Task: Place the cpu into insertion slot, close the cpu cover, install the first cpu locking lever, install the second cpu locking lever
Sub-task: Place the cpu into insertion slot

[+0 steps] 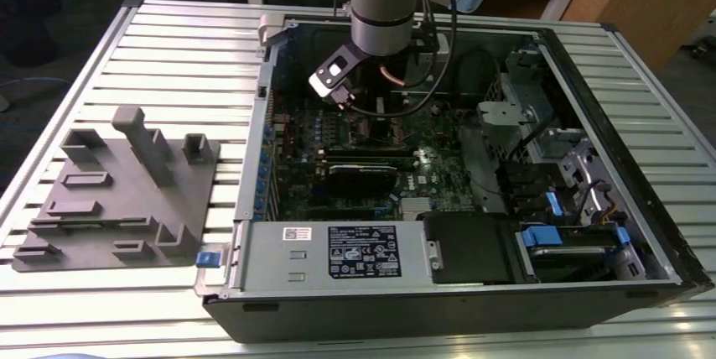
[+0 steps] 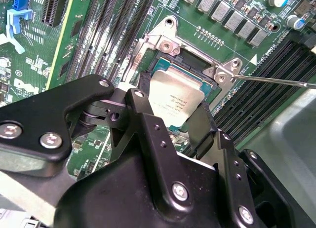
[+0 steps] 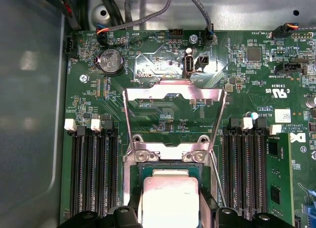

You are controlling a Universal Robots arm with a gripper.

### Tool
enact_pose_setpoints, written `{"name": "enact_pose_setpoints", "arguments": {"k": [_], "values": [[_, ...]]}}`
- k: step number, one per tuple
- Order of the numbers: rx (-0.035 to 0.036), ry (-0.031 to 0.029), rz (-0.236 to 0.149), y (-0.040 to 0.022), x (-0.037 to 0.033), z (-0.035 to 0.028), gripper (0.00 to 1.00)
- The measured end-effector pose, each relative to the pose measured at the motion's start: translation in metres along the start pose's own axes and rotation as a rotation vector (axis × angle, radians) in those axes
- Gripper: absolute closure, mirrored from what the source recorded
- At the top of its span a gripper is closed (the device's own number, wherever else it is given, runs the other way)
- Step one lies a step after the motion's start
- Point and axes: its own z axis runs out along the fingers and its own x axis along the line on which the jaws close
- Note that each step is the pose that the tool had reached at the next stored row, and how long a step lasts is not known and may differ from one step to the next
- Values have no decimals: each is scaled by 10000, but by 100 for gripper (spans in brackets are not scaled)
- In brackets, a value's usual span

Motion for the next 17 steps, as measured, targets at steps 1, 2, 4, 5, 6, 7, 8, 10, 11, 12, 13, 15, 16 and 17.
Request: {"name": "enact_pose_setpoints", "arguments": {"k": [1,2,4,5,6,7,8,10,11,12,13,15,16,17], "values": [[1,0,0,0,0,0,46],[0,0,0,0,0,0,46],[-1,1,0,0,0,1,46],[-1,1,-1,0,0,1,45],[-1,2,-1,0,0,2,45],[-1,2,-1,0,0,1,45],[0,1,-1,0,0,1,38],[1,0,0,0,0,1,38],[0,0,-1,0,0,1,38],[0,0,-1,0,0,-2,38],[-1,1,0,1,0,-11,38],[-1,1,0,4,1,-48,38],[0,1,0,5,1,-73,38],[0,1,0,7,1,-97,38]]}}
